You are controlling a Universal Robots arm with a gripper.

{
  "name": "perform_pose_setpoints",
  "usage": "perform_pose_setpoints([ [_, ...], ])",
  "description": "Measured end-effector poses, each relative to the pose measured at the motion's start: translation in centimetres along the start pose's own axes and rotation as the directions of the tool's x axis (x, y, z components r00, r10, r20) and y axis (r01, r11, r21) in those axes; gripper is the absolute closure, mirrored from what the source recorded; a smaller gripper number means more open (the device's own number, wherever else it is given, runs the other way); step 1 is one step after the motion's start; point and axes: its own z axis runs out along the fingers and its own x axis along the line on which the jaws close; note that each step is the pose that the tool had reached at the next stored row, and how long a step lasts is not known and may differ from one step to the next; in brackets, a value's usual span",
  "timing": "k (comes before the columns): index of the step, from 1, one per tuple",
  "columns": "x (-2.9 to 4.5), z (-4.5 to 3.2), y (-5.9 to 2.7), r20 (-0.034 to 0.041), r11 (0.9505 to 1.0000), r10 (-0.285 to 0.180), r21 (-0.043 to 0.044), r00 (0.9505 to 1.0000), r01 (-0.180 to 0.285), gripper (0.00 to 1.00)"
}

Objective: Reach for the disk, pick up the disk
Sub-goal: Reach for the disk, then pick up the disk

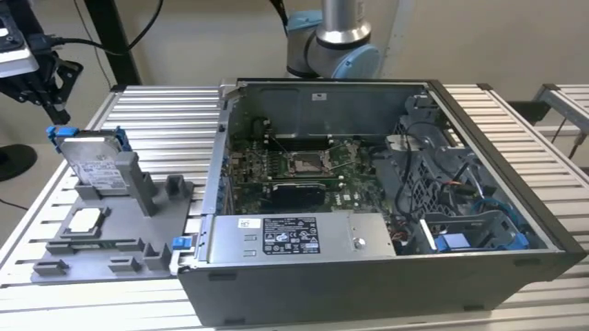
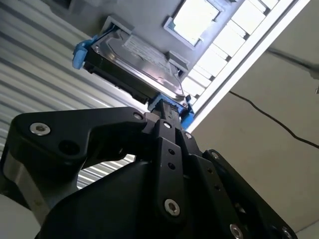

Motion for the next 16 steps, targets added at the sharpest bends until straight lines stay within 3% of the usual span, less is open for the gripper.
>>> perform_pose_setpoints([
  [8,0.17,0.00,0.06,-0.0003,0.9999,-0.010,0.0000,0.9999,0.010,1.00],
  [12,0.17,0.01,0.07,-0.0026,0.9973,-0.074,-0.0001,0.9972,0.074,1.00],
  [16,0.17,0.01,0.06,-0.0054,0.9892,-0.147,-0.0002,0.9892,0.147,1.00],
])
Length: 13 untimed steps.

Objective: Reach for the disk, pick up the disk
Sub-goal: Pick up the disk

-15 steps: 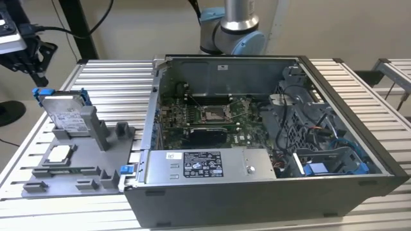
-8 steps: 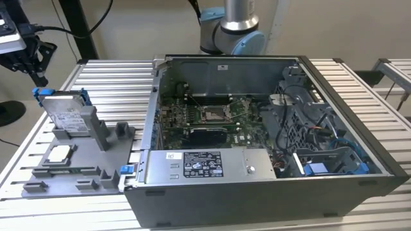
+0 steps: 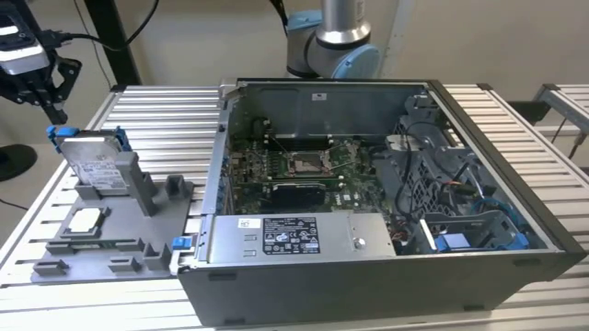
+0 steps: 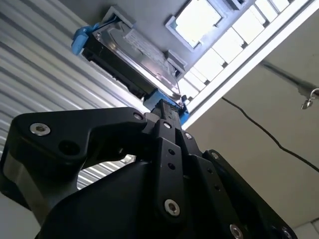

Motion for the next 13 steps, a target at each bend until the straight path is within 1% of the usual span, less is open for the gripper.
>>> perform_pose_setpoints([
  [3,0.00,0.00,0.00,-0.0020,0.9985,-0.054,0.0003,0.9985,0.054,1.00],
  [6,0.00,0.00,0.00,-0.0041,0.9941,-0.108,0.0006,0.9941,0.108,1.00],
  [9,0.00,0.00,0.00,-0.0060,0.9867,-0.162,0.0008,0.9867,0.162,1.00],
  [13,0.00,0.00,0.00,-0.0083,0.9733,-0.230,0.0007,0.9733,0.230,1.00],
])
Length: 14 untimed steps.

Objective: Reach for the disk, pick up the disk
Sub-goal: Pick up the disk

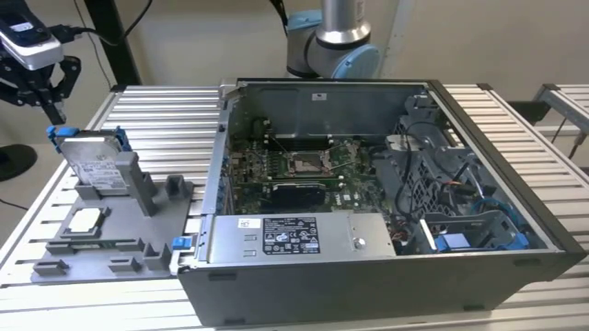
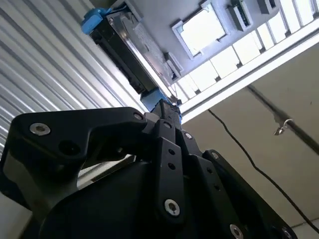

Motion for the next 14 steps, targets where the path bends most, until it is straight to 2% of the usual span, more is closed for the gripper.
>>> perform_pose_setpoints([
  [4,0.00,0.00,0.00,-0.0023,0.9977,-0.067,0.0005,0.9977,0.067,1.00],
  [8,0.00,0.00,0.00,-0.0046,0.9911,-0.133,0.0009,0.9911,0.133,1.00],
  [11,0.00,0.00,0.00,-0.0069,0.9826,-0.186,0.0017,0.9826,0.186,1.00],
  [14,0.01,0.00,0.00,-0.0096,0.9710,-0.239,0.0028,0.9710,0.239,1.00],
])
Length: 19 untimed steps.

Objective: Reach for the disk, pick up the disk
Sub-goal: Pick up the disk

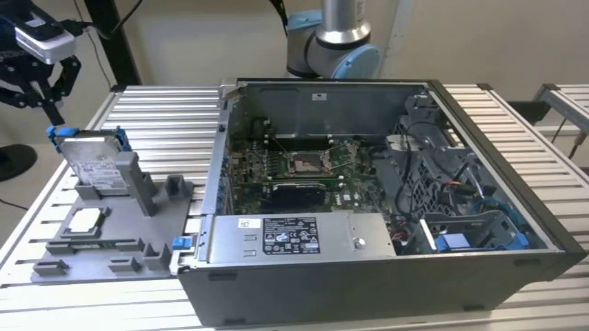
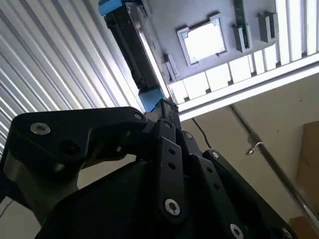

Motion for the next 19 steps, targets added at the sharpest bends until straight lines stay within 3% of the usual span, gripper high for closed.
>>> perform_pose_setpoints([
  [4,0.00,0.00,0.00,-0.0025,0.9976,-0.070,0.0024,0.9976,0.070,1.00],
  [8,0.00,0.00,0.00,-0.0048,0.9913,-0.132,0.0064,0.9913,0.132,1.00],
  [19,0.00,0.00,-0.01,-0.0103,0.9616,-0.274,0.0074,0.9616,0.274,1.00],
])
